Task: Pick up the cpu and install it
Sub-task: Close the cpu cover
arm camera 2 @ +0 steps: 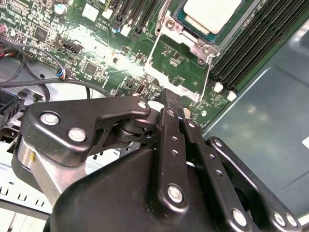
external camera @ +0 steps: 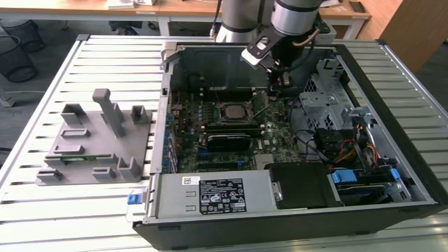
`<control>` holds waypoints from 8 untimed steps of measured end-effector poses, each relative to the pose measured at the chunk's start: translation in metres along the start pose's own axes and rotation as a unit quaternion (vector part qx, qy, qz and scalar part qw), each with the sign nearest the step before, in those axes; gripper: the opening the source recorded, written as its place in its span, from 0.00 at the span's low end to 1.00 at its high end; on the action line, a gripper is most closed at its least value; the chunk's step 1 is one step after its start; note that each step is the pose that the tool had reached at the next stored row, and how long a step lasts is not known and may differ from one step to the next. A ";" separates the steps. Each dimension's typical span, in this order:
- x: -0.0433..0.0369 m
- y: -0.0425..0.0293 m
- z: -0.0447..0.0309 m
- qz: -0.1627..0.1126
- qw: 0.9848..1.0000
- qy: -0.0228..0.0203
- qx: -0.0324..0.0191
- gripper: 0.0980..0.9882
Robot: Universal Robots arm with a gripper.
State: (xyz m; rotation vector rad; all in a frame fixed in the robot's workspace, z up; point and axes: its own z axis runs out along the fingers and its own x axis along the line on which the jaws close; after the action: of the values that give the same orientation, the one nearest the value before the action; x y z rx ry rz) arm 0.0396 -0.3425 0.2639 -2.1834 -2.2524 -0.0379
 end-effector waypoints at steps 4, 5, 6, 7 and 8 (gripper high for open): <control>0.0006 0.0037 0.0021 0.000 1.000 -0.003 0.001 0.01; 0.0007 0.0045 0.0026 0.000 1.000 -0.003 0.001 0.01; 0.0008 0.0053 0.0030 0.000 1.000 -0.004 0.002 0.01; 0.0009 0.0060 0.0034 0.000 1.000 -0.005 0.002 0.01; 0.0010 0.0068 0.0038 0.000 1.000 -0.005 0.002 0.01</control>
State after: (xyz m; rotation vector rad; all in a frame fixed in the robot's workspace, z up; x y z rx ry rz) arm 0.0464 -0.3412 0.2602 -2.1867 -2.2559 -0.0216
